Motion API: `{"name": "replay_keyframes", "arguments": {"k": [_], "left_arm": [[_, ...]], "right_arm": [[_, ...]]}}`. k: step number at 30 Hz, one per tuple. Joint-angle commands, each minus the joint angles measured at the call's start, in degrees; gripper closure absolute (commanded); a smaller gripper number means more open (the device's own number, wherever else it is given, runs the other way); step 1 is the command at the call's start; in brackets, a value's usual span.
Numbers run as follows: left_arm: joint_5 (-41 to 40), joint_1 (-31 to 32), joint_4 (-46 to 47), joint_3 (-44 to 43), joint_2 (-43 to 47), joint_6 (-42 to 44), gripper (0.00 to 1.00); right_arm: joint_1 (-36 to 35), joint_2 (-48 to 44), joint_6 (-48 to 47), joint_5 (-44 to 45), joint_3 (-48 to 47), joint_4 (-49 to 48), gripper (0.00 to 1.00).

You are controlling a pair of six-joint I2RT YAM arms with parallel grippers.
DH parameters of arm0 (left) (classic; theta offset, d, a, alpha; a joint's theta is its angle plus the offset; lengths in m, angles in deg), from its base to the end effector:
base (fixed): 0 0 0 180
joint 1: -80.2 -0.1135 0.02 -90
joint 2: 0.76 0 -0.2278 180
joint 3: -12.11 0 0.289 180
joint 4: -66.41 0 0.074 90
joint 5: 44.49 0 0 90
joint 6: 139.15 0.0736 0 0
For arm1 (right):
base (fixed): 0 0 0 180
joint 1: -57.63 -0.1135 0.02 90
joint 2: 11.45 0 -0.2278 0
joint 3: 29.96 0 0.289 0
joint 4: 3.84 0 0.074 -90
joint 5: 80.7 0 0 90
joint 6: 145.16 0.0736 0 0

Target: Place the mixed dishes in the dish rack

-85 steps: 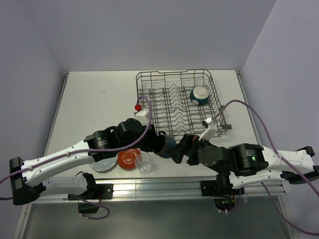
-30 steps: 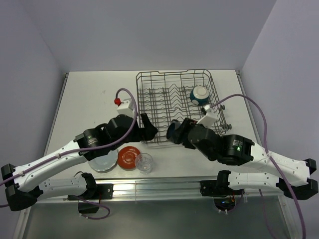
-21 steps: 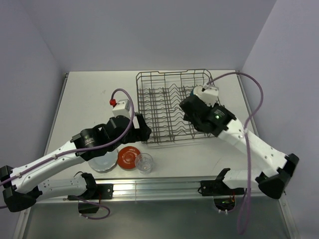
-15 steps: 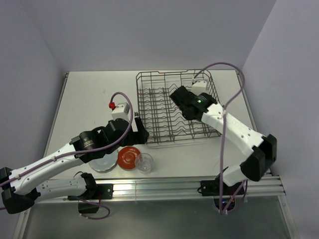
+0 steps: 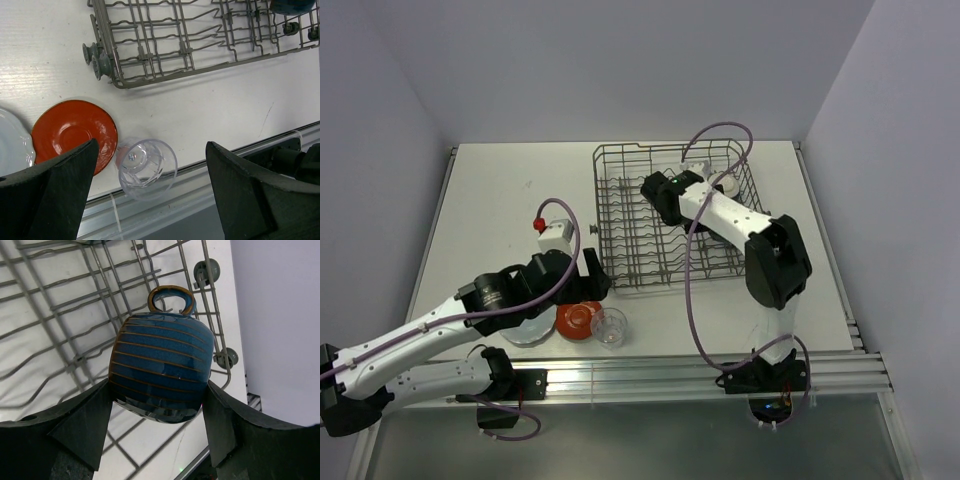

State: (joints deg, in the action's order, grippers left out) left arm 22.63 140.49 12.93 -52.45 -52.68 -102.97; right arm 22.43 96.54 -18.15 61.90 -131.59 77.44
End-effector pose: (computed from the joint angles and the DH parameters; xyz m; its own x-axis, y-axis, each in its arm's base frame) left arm 0.1581 -0.2193 0.2633 -0.7196 -0.2395 -0.6518 0.1247 0.8788 -0.4606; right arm 0.3462 0.1727 0.1795 -0.8466 -0.1498 -0.5107 0.2332 0.7581 -0.6090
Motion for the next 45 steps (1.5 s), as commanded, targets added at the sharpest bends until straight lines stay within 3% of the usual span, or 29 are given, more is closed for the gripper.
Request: {"name": "replay_keyframes", "arguments": {"k": [1,11,22,25,27,28,30,31,34,39,40,45], "left_arm": [[0.6,-0.2,0.9,0.4,1.2,-0.6,0.06],[0.7,-0.3,0.2,3.0,2.4,-0.8,0.06],[0.8,-0.4,-0.2,3.5,2.4,-0.8,0.05],[0.6,-0.5,-0.9,3.2,1.8,-0.9,0.05],[0.5,-0.6,-1.6,3.2,1.6,-1.2,0.04],[0.5,-0.6,-1.8,3.2,1.6,-1.4,0.03],[0.5,-0.7,-2.4,3.4,1.6,-1.7,0.03],[0.6,-0.7,-2.6,3.5,1.5,-1.8,0.03],[0.8,-0.7,-3.7,3.7,0.7,-2.3,0.02],[1.3,-0.7,-3.9,4.7,0.2,-3.0,0.02],[1.5,-0.7,-3.9,4.9,0.0,-3.0,0.02],[2.0,-0.7,-3.7,6.0,-0.3,-3.7,0.02]], "right_arm": [[2.5,2.9,-1.0,5.8,-4.0,2.9,1.00],[5.1,13.3,-0.5,9.2,-7.6,5.5,1.00],[7.9,16.7,-1.8,10.5,-7.1,5.3,1.00],[8.0,16.6,-3.0,9.4,-6.8,3.9,0.91],[8.0,16.5,-4.2,8.1,-6.3,3.0,0.73],[8.0,16.4,-4.5,7.7,-6.2,2.4,0.57],[8.0,16.2,-4.7,6.9,-6.0,2.2,0.44],[8.0,16.1,-5.0,6.6,-5.9,1.4,0.31],[8.0,15.7,-5.7,6.2,-5.5,0.6,0.21],[8.0,15.2,-6.5,5.1,-5.8,0.0,0.15],[8.0,14.9,-6.8,5.0,-5.7,-0.6,0.09],[7.3,13.5,-7.9,4.2,-4.8,-2.7,0.07]]}}
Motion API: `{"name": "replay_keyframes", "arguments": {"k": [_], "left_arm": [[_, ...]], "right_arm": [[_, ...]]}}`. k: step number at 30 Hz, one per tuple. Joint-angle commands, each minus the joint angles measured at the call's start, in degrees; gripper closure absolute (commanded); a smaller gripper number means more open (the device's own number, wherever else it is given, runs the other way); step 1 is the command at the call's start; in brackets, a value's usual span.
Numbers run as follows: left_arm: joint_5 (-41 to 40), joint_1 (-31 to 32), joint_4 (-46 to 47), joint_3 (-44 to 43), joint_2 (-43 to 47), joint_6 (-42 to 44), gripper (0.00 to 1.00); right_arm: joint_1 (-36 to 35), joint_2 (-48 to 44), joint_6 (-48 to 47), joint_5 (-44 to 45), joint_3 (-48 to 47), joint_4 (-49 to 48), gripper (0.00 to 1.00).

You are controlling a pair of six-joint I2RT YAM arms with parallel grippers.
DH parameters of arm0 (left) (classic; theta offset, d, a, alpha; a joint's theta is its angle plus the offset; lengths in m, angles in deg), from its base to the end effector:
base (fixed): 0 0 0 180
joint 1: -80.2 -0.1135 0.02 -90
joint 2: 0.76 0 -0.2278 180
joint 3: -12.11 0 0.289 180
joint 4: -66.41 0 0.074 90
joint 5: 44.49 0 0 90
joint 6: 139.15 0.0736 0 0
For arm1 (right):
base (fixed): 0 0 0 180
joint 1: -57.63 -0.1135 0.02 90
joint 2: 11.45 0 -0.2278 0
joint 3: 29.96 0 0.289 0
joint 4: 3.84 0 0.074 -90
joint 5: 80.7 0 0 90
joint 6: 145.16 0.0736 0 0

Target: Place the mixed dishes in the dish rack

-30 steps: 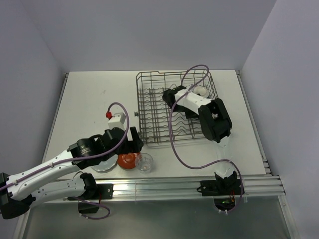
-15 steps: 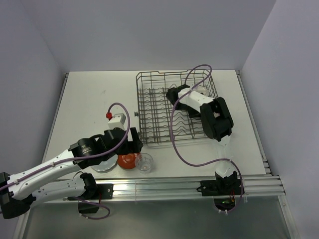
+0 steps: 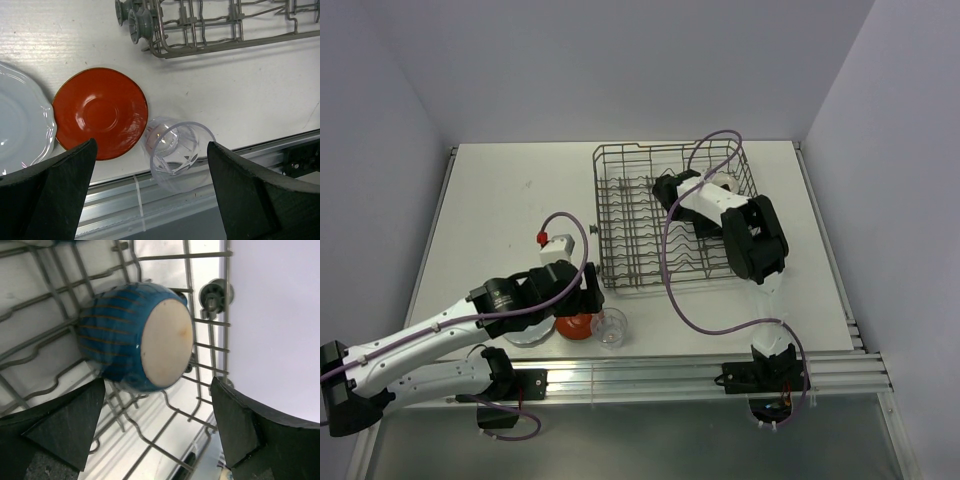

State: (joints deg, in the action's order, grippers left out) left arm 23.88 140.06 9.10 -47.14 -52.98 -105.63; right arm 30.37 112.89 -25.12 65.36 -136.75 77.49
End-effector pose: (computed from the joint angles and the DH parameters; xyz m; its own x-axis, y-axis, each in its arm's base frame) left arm 0.1531 -0.2097 0.2194 -0.7849 -0.1916 -0.5893 0.0566 0.9248 -0.3762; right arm 0.3891 0.1318 0.1007 -0.9453 -0.1727 -0.2767 0.1197 0.6054 -0.7869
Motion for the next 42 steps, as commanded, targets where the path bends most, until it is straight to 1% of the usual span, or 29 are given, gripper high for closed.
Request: {"name": "replay_keyframes", "arguments": {"k": [1,4,6,9,13,18,19,21,22,24,25,30,33,34,35,36,37,40,41,42], "left_arm": [[0.9,-0.3,0.4,1.0,-0.1,-1.1,0.02],[1.2,-0.3,0.6,1.6,-0.3,-1.3,0.02],[1.3,-0.3,0.5,1.5,-0.6,-1.8,0.02],[1.3,-0.3,0.4,1.7,-0.9,-2.1,0.03],[1.3,-0.3,0.1,1.8,-2.4,-2.7,0.05],[2.9,-0.2,1.2,3.9,-3.8,-4.2,0.14],[3.5,-0.2,1.8,4.5,-3.9,-4.5,0.18],[4.9,-0.1,3.4,6.2,-3.9,-4.9,0.21],[5.5,-0.1,3.9,6.7,-4.0,-5.2,0.26],[6.3,0.3,5.1,8.1,-4.5,-5.7,0.27],[7.0,0.5,5.8,8.6,-4.8,-6.1,0.30],[7.8,2.5,7.8,10.2,-6.9,-7.0,0.36],[8.2,3.2,8.7,10.0,-8.4,-7.1,0.53],[8.3,3.4,8.8,9.8,-8.8,-7.0,0.64],[8.4,3.8,8.7,9.6,-8.7,-6.9,0.68],[8.4,4.0,8.5,9.0,-8.4,-6.7,0.72],[8.6,4.2,7.8,8.6,-7.9,-6.5,0.82],[8.5,4.4,6.0,6.4,-5.5,-6.5,1.00],[8.6,4.6,5.3,5.7,-4.6,-6.4,1.00],[9.1,4.7,4.4,4.3,-3.7,-6.3,1.00]], "right_arm": [[-0.8,-4.0,-1.8,-0.2,0.8,-3.5,0.07],[-1.3,-5.6,-2.8,-1.5,1.5,-5.6,0.06],[-1.6,-6.1,-2.4,-2.3,1.0,-5.0,0.06],[-3.1,-9.3,-2.0,-4.0,0.6,-5.4,0.06],[-5.9,-17.7,-0.4,-6.9,-0.6,-4.7,0.06],[-12.0,-27.0,4.9,-6.4,-3.7,1.7,0.06],[-13.1,-28.4,6.5,-6.5,-4.1,2.7,0.06],[-16.0,-32.6,8.0,-6.9,-4.3,4.5,0.06],[-16.8,-34.1,9.7,-7.2,-4.2,5.0,0.06],[-19.2,-38.7,10.7,-8.1,-2.9,4.9,0.06],[-19.7,-40.1,11.3,-9.2,-2.3,4.8,0.06],[-23.1,-47.8,13.7,-11.6,1.9,4.3,0.06],[-25.2,-50.8,15.0,-13.8,4.8,3.5,0.06],[-25.5,-51.6,15.1,-14.9,5.8,2.8,0.06],[-25.9,-52.6,14.9,-16.3,6.8,2.0,0.06],[-26.0,-55.0,14.4,-19.8,9.7,-1.0,0.06],[-26.0,-56.5,13.6,-21.8,11.4,-2.8,0.06],[-25.8,-62.0,12.7,-28.4,18.0,-9.3,0.06],[-25.7,-63.1,12.5,-30.1,19.4,-10.4,0.06],[-25.7,-65.2,12.2,-34.0,22.4,-13.0,0.06]]}}
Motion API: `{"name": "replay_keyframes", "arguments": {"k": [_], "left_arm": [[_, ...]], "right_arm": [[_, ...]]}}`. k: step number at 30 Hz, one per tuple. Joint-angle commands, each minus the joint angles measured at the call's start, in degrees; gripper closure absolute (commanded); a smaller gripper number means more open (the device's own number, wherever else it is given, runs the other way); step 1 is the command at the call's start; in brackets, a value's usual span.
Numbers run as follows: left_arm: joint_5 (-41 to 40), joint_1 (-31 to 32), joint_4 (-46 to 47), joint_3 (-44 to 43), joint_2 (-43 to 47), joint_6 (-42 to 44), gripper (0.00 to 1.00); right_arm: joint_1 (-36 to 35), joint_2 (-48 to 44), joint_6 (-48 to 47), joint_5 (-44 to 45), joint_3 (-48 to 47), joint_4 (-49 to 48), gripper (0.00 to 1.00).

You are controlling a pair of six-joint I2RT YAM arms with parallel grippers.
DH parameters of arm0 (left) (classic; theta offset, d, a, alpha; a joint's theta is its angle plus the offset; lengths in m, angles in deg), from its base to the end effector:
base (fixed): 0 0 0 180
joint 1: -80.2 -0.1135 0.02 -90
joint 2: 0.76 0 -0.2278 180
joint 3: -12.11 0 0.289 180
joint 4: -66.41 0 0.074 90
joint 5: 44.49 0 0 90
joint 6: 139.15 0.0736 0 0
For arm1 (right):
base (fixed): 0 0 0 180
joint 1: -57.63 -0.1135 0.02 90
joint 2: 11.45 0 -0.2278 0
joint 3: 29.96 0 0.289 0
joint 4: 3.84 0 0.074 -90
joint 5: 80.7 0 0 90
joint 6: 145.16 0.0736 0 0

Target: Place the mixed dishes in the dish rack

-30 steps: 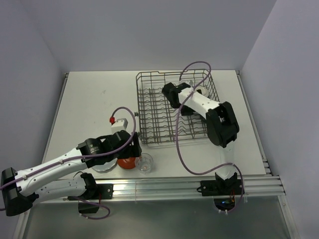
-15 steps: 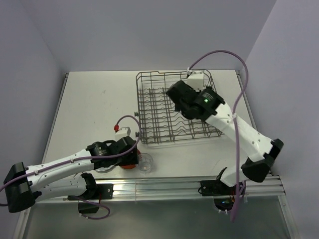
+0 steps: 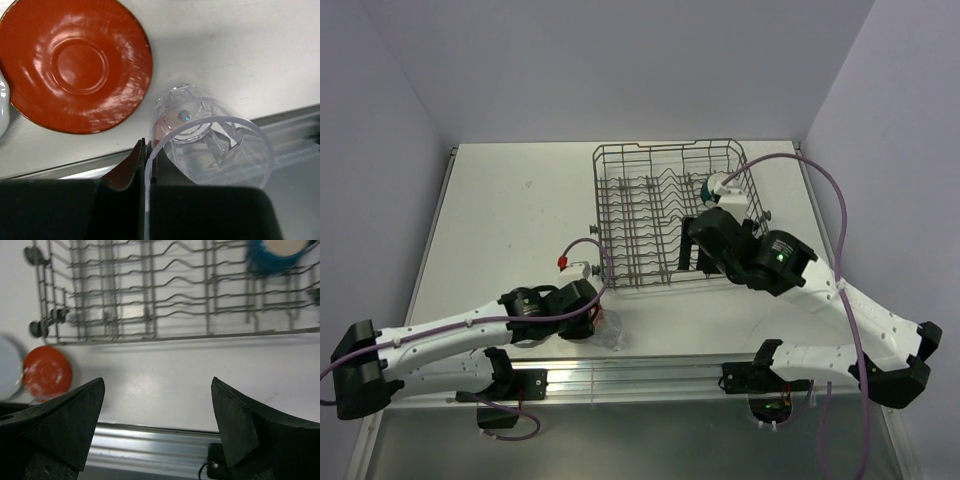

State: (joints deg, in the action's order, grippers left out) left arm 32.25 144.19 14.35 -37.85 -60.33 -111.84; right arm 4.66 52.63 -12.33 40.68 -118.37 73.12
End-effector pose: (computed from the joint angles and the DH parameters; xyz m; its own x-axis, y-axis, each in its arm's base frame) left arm 0.1286 -0.2251 0.1335 -0.9119 -0.1032 -0.3971 0.0365 0.9436 -0.3290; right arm 0.1913 0.1899 0.3287 -0.6849 0.0558 -0.7265 -0.0349 0.9934 0.1091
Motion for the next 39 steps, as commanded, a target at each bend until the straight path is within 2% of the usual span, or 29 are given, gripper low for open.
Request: {"name": "replay_keyframes", "arguments": {"k": [1,5,10,14,18,22,28,39], "left_arm": [[1.2,0.5,-1.2,-5.8,5.8,0.2,1.00],[4.4,0.6,-0.5,-9.5,12.4,1.3,1.00],[9.1,0.6,7.4,-12.1,19.4,2.0,1.00],[12.2,0.5,13.0,-13.1,20.5,1.1,1.00],[15.4,0.3,19.9,-13.3,20.7,-0.2,1.00],[19.5,-0.4,25.3,-14.3,19.1,-0.9,1.00],[24.7,-2.2,31.4,-15.8,18.8,-2.1,1.00],[28.5,-4.2,36.4,-15.9,19.5,-3.7,1.00]], "right_arm": [[0.1,-6.1,-0.9,-11.3,5.5,-10.0,0.06],[0.7,-12.1,-0.9,-22.9,13.1,-18.5,0.05],[2.2,-21.7,1.5,-39.5,23.2,-34.3,0.06],[2.3,-26.1,3.9,-50.5,26.9,-43.7,0.05],[2.3,-27.7,6.9,-57.9,30.4,-54.1,0.06],[2.3,-28.3,11.8,-62.3,33.7,-63.9,0.06],[2.3,-27.6,12.6,-64.5,34.3,-67.3,0.05],[2.3,-26.9,15.3,-69.3,36.8,-76.3,0.06]]}}
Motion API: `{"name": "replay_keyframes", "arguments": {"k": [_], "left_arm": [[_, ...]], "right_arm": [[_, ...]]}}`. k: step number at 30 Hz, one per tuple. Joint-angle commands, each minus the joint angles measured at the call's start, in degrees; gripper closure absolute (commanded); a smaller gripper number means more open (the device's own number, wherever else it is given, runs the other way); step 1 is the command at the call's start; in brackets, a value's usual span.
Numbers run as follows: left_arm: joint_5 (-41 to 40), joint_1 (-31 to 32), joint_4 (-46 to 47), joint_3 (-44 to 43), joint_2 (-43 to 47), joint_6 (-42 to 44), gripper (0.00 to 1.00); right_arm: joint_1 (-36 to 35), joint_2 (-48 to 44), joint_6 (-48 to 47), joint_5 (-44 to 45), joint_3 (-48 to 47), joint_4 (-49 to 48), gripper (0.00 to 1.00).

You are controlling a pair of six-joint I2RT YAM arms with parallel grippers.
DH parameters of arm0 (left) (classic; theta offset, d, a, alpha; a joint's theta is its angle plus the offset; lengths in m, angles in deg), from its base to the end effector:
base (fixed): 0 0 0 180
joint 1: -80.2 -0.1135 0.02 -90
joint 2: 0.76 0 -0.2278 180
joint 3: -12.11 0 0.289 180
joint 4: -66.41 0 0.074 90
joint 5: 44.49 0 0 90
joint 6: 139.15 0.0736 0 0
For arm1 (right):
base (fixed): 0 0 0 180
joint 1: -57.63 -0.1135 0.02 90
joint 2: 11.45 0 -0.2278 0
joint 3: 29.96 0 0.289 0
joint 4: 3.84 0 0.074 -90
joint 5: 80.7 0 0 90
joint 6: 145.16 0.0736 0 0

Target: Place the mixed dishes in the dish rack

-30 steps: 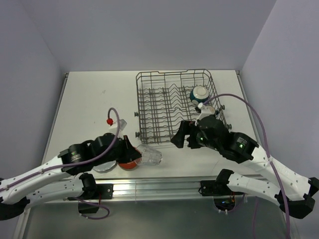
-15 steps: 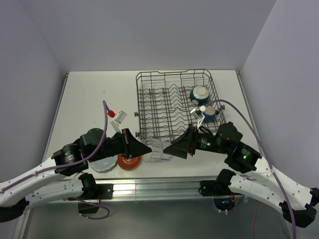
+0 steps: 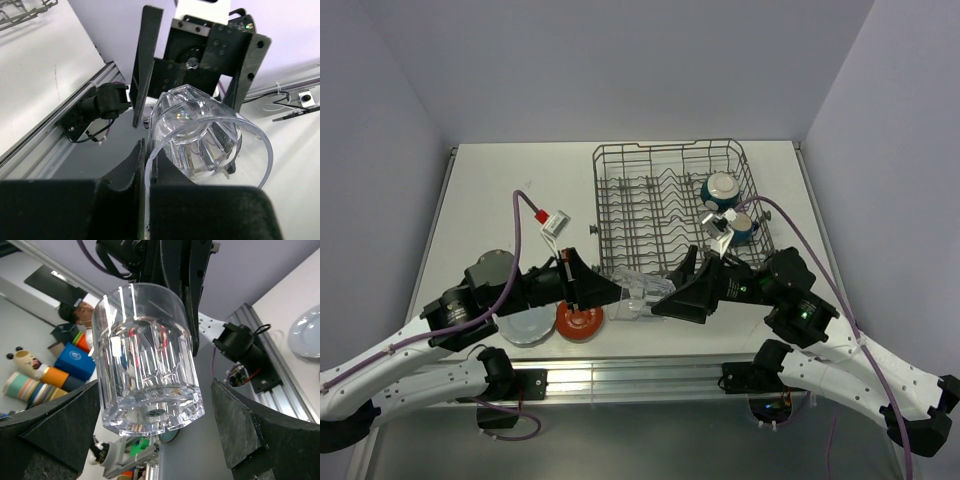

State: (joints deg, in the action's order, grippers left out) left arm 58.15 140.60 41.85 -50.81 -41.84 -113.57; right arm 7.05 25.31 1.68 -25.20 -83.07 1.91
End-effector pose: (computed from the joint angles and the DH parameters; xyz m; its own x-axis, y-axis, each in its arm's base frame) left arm 0.1155 -0.2359 0.3638 -0.8728 -0.2455 -0.4219 0.3918 0.1633 -0.9055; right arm 0.1247 0.2174 0.3560 -0.7650 0.1558 -0.6249 -0.6394 -0.0680 0.7659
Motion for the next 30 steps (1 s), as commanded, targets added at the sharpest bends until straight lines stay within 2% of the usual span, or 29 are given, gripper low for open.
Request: {"name": "replay_keyframes", "arguments": {"k": [1,3,5,7,8,10,11,14,16,17,18,19,22,25,26,30], "left_arm": [[2.8,-1.1,8.9,-2.9,1.1,-1.9,1.00],[3.3,-1.3,8.7,-3.1,0.7,-1.8,1.00],[3.8,-2.0,8.7,-3.5,0.5,-1.6,1.00],[4.3,-2.5,8.9,-3.3,0.2,-1.7,1.00],[4.8,-2.7,9.3,-3.0,0.1,-1.8,1.00],[5.5,-2.7,10.0,-2.7,-0.3,-2.0,1.00],[5.6,-3.1,9.9,-2.3,-0.4,-2.1,1.00],[7.1,-3.9,11.4,-1.1,-0.8,-2.7,0.99],[7.0,-4.7,10.0,-1.0,-0.8,-2.6,0.72],[6.7,-4.9,8.7,-1.4,-0.7,-2.4,0.52],[6.1,-5.3,7.4,-1.6,-0.1,-1.5,0.14],[4.4,-5.9,3.7,-2.1,0.2,-1.0,0.01],[-0.6,-7.8,-3.9,-5.4,1.2,2.5,0.01],[-8.4,-8.8,-17.0,-13.3,0.7,5.5,0.01],[-15.7,-8.8,-25.0,-15.4,0.2,5.9,0.01],[-33.8,-8.8,-41.7,-21.7,-3.5,4.0,0.01]], "right_arm": [[-0.1,0.4,2.0,-3.8,2.0,-6.5,0.07],[-0.1,0.2,3.6,-4.7,3.0,-9.7,0.09],[-0.2,0.0,4.4,-5.4,3.4,-12.0,0.16],[-0.2,-0.4,4.8,-5.0,3.2,-12.2,0.29],[-0.2,-0.7,4.7,-4.9,2.8,-12.2,0.48],[-0.2,-0.8,3.5,-3.8,1.8,-10.6,0.80],[-0.2,-0.7,2.8,-3.2,0.0,-7.7,1.00],[-0.2,0.0,-0.1,-1.2,-3.3,-3.3,1.00],[-0.2,0.4,-2.3,0.7,-5.1,-0.6,1.00],[-0.1,1.1,-3.3,1.5,-7.3,3.1,1.00],[-0.1,1.7,-5.3,2.5,-8.3,5.0,1.00],[0.0,1.9,-6.4,3.6,-10.4,7.0,1.00],[1.4,3.8,-9.0,6.4,-13.2,13.4,1.00],[2.8,5.7,-10.5,7.7,-14.2,16.7,1.00],[4.2,6.0,-11.6,8.6,-14.5,18.9,1.00],[10.4,8.9,-14.5,11.5,-16.4,26.5,1.00]]}}
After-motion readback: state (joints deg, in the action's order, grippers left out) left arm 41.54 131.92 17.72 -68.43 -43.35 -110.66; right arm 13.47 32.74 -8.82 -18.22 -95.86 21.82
